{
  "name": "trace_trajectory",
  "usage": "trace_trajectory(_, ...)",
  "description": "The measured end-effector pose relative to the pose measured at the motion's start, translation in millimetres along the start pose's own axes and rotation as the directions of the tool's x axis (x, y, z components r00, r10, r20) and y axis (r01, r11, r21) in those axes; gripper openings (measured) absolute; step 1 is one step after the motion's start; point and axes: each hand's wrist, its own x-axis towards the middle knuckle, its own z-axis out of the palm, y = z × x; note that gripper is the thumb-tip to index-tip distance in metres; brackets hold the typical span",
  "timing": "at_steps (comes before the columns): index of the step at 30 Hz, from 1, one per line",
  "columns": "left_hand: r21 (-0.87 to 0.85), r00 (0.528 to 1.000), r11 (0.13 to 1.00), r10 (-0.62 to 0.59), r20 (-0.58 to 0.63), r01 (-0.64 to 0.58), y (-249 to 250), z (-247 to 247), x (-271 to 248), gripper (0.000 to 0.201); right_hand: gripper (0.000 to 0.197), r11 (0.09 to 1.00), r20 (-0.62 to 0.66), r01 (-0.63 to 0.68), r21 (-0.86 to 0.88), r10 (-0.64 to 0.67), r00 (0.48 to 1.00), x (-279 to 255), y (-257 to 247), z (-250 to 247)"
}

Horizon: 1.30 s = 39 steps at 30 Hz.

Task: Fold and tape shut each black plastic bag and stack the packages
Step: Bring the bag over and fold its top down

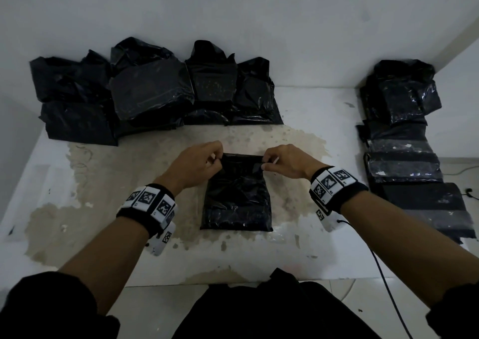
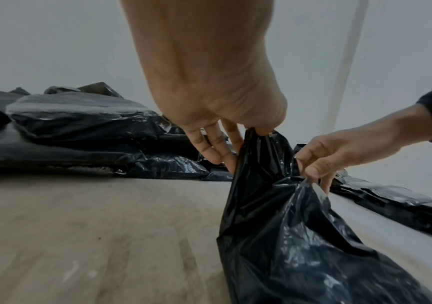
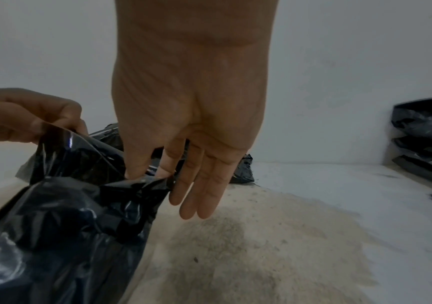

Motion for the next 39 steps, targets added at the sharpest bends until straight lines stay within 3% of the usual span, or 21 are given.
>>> trace_trajectory(5, 0.001, 0.995, 0.995, -0.097, 0.036, 0.097, -5, -6, -2, 0.012, 0.008, 0.999, -0.020, 0.030, -0.016, -0.030, 0.999, 3, -1, -8)
trace_trajectory(9, 0.033, 0.993, 0.998, -0.065, 0.099, 0.062, -8, -7, 2, 0.030, 0.017, 0.997, -0.062, 0.064, 0.053, -0.061, 0.996, 1, -4, -10)
trace_trajectory(14, 0.151, 0.993, 0.986, -0.077, 0.086, 0.064, -13, -13, 0, 0.028, 0.021, 0.997, -0.050, 0.075, 0.004, -0.075, 0.996, -5, -8, -5)
trace_trajectory(18, 0.202, 0.992, 0.979, -0.057, 0.115, 0.032, -12, -15, 0, 0.011, 0.033, 0.993, -0.002, 0.113, -0.033, -0.114, 0.994, -5, -10, -3)
trace_trajectory(23, 0.145, 0.992, 0.989, -0.044, 0.118, 0.026, -4, -18, -4, 0.015, 0.010, 0.994, 0.028, 0.102, -0.024, -0.102, 0.994, -10, -11, -6)
trace_trajectory(27, 0.124, 0.993, 0.992, -0.038, 0.112, 0.024, -2, -27, -9, 0.023, 0.031, 0.996, -0.048, 0.085, -0.034, -0.086, 0.995, -18, -10, -12)
trace_trajectory(30, 0.148, 0.990, 0.989, -0.002, 0.144, -0.020, -2, -32, -11, 0.013, 0.046, 0.982, -0.118, 0.149, -0.117, -0.163, 0.980, -23, -15, -20)
trace_trajectory(34, 0.196, 0.991, 0.980, 0.013, 0.137, -0.040, -1, -37, -12, 0.034, 0.044, 0.954, -0.130, 0.252, -0.166, -0.274, 0.953, -27, -22, -23)
trace_trajectory(39, 0.163, 0.995, 0.986, 0.006, 0.098, -0.022, -1, -41, -12, 0.049, 0.027, 0.941, -0.040, 0.305, -0.144, -0.313, 0.949, -30, -26, -21)
